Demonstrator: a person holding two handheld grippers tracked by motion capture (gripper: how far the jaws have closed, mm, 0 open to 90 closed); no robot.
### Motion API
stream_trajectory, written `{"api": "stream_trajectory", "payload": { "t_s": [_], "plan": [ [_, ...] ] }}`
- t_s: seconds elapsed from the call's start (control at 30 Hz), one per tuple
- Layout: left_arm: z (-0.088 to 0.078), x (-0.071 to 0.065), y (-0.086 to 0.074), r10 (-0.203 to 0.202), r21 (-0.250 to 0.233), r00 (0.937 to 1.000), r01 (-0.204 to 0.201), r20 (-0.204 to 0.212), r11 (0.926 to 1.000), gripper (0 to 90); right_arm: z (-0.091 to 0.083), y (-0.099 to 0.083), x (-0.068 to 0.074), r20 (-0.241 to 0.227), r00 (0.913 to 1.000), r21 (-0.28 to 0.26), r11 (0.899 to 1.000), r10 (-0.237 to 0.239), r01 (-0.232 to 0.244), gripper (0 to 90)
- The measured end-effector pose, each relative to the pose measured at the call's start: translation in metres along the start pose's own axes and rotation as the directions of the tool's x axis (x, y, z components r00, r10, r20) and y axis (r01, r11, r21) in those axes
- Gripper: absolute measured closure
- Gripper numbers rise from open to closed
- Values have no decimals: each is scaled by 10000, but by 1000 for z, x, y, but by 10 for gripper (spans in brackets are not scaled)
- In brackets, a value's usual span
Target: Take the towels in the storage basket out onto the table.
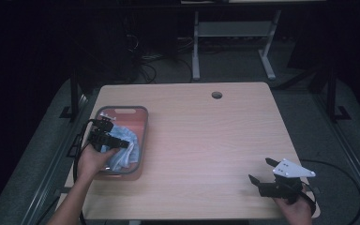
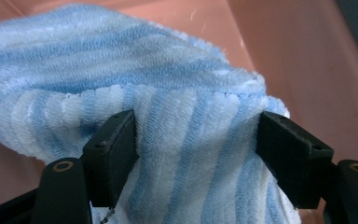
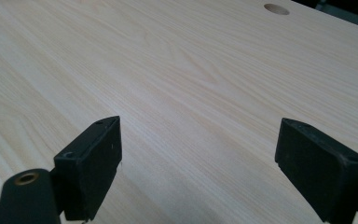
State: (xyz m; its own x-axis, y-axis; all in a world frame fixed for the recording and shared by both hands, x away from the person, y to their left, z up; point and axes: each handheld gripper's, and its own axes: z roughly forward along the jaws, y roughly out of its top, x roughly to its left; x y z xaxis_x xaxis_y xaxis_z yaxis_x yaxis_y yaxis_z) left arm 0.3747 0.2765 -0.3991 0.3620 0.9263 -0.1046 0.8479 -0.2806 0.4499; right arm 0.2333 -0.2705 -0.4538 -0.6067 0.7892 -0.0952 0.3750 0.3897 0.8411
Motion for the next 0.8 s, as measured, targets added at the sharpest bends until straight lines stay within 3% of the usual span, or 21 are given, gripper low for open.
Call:
{"api": "stream_trajectory", "payload": {
  "t_s": [0.23, 0.27, 0.43, 0.5, 0.7, 0.8],
  "plan": [
    [9, -6, 1, 309, 528, 9993, -298, -199, 9982, 287, 0, 0, 0, -16, 10000, -2, 10000, -1, 1, 142],
    [12, -10, 2, 587, 748, 9969, -547, -523, 9957, 297, -1, 0, 0, -10, 10000, -13, 10000, -18, 18, 142],
    [16, -15, 4, 795, 1073, 9932, -702, -848, 9917, 333, -2, 0, -1, 16, 10000, -51, 10000, -31, 32, 142],
    [19, -19, 5, 1124, 1388, 9874, -965, -1112, 9856, 357, -2, 0, -2, 27, 10000, -54, 10000, 1, -1, 142],
    [25, -21, 9, 1423, 1809, 9805, -1166, -1358, 9766, 418, -3, 0, -2, 34, 10000, -59, 10000, 67, -67, 142],
    [26, -21, 10, 1584, 1891, 9767, -1297, -1451, 9733, 503, -4, 0, -2, 77, 10000, -102, 9999, 47, -47, 142]
  ]
}}
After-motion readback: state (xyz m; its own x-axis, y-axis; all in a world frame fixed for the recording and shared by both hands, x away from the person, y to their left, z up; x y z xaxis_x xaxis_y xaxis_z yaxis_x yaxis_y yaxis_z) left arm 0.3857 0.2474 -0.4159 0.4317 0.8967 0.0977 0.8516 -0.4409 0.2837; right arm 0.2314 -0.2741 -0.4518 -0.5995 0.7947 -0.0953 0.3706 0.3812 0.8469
